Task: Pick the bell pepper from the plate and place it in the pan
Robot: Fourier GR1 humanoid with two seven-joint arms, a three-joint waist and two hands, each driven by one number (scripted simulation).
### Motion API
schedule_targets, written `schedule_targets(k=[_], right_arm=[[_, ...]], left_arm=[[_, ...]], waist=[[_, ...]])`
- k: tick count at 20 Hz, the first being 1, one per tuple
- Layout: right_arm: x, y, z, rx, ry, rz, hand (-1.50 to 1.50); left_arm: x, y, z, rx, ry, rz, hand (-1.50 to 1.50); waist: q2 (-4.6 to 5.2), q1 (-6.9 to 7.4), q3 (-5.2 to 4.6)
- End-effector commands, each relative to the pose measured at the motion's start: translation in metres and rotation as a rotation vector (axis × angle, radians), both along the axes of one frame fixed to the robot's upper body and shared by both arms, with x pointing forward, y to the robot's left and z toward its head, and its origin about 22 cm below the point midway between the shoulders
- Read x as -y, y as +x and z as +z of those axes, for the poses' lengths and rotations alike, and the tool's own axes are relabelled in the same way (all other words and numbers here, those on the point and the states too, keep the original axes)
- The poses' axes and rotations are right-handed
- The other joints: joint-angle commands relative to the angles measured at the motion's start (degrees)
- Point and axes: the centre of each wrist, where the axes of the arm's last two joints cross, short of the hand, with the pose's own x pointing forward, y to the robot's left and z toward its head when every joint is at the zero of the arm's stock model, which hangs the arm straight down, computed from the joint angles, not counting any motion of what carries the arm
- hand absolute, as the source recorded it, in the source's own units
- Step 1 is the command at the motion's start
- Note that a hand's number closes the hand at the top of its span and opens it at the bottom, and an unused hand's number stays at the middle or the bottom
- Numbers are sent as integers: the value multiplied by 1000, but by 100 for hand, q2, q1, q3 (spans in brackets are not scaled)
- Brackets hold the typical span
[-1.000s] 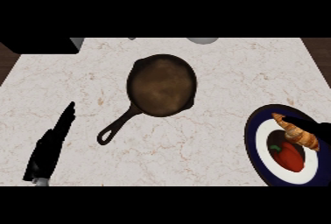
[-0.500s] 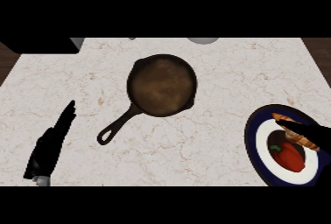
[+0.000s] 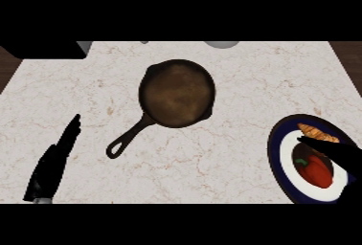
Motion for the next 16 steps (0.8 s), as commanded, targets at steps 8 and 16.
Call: schedule_targets(k=[8, 16], right_arm=[[-8, 7, -39, 43, 98, -10, 150], [1, 9, -49, -18, 192, -34, 150]], left_arm=[[-5, 18, 5, 10, 2, 3, 0], [12, 7, 17, -22, 1, -2, 0]], waist=[[15, -6, 10], [9, 17, 12]])
